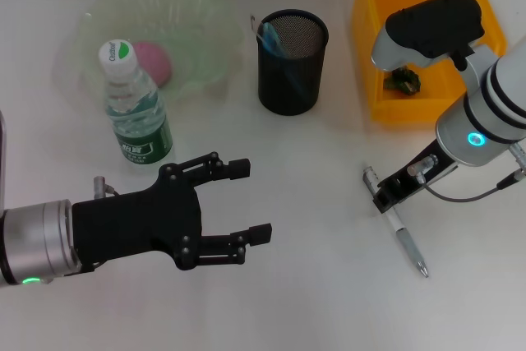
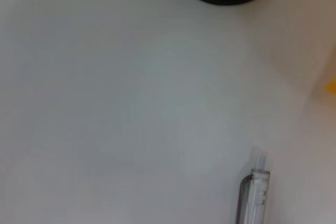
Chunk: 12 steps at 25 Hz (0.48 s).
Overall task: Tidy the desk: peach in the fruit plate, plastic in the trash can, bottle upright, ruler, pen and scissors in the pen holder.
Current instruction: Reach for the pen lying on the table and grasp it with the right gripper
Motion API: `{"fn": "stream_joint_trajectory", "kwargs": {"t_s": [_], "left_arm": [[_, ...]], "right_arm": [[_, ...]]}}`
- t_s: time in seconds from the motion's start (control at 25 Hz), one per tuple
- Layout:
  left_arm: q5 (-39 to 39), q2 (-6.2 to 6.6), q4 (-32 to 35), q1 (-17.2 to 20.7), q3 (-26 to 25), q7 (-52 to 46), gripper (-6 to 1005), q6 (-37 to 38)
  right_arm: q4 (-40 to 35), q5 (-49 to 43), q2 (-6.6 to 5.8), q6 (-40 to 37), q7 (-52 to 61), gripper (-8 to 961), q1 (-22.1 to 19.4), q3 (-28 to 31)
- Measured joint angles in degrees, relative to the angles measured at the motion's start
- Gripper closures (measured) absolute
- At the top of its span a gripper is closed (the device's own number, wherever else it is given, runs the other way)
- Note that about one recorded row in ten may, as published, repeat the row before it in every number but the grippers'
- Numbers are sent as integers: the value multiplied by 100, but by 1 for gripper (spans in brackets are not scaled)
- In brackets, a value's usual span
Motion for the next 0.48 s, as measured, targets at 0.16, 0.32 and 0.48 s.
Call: {"fn": "stream_joint_trajectory", "kwargs": {"t_s": [0.16,0.32,0.48], "left_arm": [[-1,0,0,1,0,0,136,0],[-1,0,0,1,0,8,136,-16],[-23,0,5,-11,0,10,135,-14]], "right_arm": [[2,2,0,0,-8,690,3,-3],[45,2,0,39,-14,728,16,-9],[115,3,0,60,-15,766,38,-9]]}}
